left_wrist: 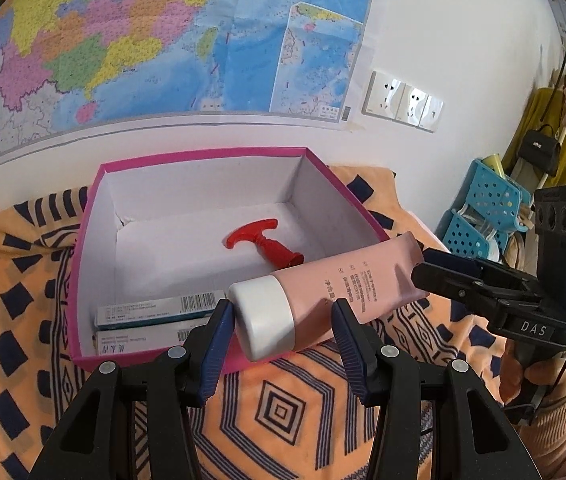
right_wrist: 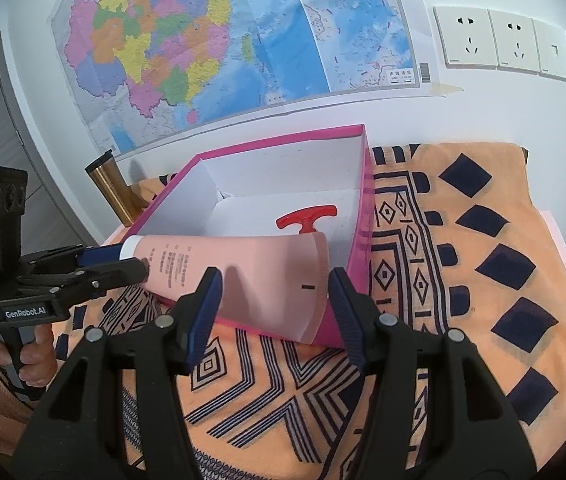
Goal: Organize rigid objects
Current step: 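Lift the plain pink tube and carry it over the magenta box, then lower the plain pink tube into the box and open the right gripper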
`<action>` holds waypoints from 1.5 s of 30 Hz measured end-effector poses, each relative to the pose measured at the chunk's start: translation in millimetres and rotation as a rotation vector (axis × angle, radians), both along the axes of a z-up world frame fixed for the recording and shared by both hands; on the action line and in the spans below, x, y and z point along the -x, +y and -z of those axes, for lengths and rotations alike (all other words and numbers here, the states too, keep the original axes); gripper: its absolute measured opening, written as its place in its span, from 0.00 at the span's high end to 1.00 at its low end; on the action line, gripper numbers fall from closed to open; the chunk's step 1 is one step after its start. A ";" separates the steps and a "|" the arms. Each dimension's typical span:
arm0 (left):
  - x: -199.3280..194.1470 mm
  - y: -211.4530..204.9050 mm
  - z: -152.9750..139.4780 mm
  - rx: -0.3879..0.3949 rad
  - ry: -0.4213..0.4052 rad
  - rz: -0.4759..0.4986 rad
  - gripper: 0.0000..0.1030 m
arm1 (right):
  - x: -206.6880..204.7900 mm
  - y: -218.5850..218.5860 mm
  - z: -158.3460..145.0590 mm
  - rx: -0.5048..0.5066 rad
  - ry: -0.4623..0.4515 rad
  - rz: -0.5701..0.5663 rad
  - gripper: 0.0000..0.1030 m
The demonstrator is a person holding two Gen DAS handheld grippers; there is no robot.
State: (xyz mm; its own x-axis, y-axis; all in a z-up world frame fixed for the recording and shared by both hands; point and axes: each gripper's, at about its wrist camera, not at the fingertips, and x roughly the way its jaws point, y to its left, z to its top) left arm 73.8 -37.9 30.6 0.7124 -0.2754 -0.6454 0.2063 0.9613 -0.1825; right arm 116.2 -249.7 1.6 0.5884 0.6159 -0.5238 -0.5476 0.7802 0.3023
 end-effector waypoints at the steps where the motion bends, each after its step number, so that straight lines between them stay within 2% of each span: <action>1: -0.5 -0.1 -0.3 0.001 0.000 0.000 0.51 | -0.7 0.1 0.1 0.001 0.001 0.001 0.44; 45: -26.8 2.6 -1.3 0.017 0.004 -0.039 0.50 | -22.7 6.2 6.3 0.017 0.026 0.008 0.44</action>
State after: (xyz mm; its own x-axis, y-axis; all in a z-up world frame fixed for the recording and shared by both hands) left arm 100.6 -35.3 31.9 0.7205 -0.2586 -0.6434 0.1682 0.9653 -0.1995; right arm 138.9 -243.5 -4.8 0.5792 0.6026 -0.5490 -0.5337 0.7894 0.3033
